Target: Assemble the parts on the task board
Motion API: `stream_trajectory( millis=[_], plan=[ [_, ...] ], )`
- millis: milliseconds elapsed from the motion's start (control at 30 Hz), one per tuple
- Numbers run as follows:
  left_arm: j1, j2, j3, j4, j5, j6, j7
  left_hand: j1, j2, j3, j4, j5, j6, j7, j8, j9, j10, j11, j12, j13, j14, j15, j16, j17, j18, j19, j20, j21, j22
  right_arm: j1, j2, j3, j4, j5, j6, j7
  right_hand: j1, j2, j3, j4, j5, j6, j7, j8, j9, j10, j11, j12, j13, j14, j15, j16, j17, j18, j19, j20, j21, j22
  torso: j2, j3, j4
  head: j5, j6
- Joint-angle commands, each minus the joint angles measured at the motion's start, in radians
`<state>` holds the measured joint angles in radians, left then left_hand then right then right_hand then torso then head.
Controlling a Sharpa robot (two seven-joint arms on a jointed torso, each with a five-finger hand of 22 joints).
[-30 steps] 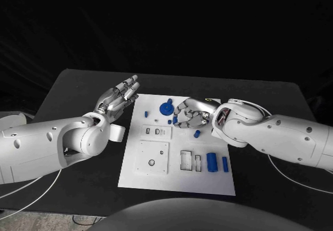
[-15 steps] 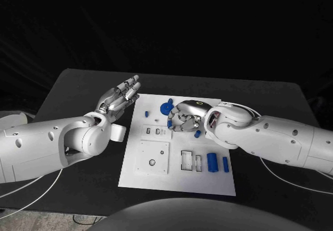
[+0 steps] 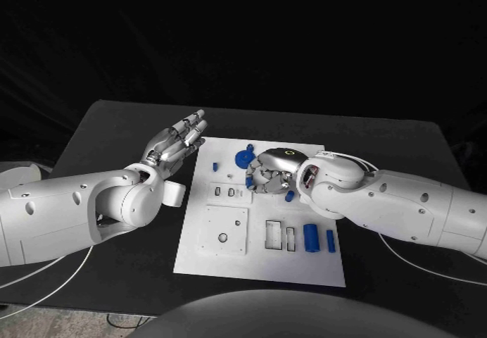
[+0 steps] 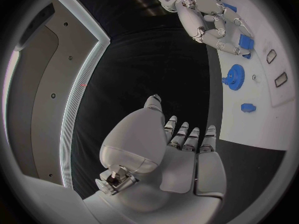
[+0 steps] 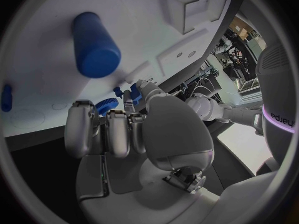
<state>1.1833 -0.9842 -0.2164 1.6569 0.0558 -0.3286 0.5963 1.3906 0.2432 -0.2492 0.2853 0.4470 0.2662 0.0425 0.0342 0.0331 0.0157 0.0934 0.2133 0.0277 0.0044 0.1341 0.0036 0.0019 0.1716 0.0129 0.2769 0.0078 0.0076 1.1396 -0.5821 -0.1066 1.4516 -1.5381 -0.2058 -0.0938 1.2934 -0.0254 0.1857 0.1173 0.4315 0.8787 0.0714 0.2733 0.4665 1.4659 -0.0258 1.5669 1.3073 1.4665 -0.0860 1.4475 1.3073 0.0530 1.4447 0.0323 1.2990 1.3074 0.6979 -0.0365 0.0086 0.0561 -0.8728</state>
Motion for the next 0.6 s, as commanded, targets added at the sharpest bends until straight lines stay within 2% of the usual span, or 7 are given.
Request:
stream_trajectory(
  millis=[33,600],
  plan=[
    [0.000,0.003,0.001,0.000,-0.003,0.018,0.007,0.010,0.001,0.006,0.003,0.003,-0.002,0.004,0.003,0.001,-0.001,0.008,0.005,0.001,0.001,0.009,0.003,0.001,0.009,0.001,0.005,0.004,0.001,-0.002,0.002,0.000,0.000,-0.068,0.013,-0.015,0.002,-0.011,0.007,-0.002,-0.005,-0.008,0.001,-0.006,-0.002,0.105,0.008,0.004,0.263,0.076,0.008,-0.006,0.178,0.018,-0.005,-0.001,-0.005,0.093,0.000,0.0000,0.0000,0.002,0.000],
    [0.000,0.007,0.001,-0.004,-0.003,0.019,0.005,0.010,0.002,0.006,0.003,0.003,-0.001,0.004,0.003,0.001,-0.001,0.009,0.005,0.001,0.001,0.009,0.004,0.002,0.009,0.001,0.005,0.004,0.001,-0.005,0.008,0.000,0.002,-0.097,0.027,-0.005,0.001,-0.014,0.010,-0.005,-0.013,-0.013,0.001,-0.015,-0.005,0.105,0.008,0.004,0.263,0.076,0.008,-0.006,0.178,0.018,-0.006,0.000,-0.008,0.092,-0.001,0.0000,-0.0002,0.003,0.000]
  ],
)
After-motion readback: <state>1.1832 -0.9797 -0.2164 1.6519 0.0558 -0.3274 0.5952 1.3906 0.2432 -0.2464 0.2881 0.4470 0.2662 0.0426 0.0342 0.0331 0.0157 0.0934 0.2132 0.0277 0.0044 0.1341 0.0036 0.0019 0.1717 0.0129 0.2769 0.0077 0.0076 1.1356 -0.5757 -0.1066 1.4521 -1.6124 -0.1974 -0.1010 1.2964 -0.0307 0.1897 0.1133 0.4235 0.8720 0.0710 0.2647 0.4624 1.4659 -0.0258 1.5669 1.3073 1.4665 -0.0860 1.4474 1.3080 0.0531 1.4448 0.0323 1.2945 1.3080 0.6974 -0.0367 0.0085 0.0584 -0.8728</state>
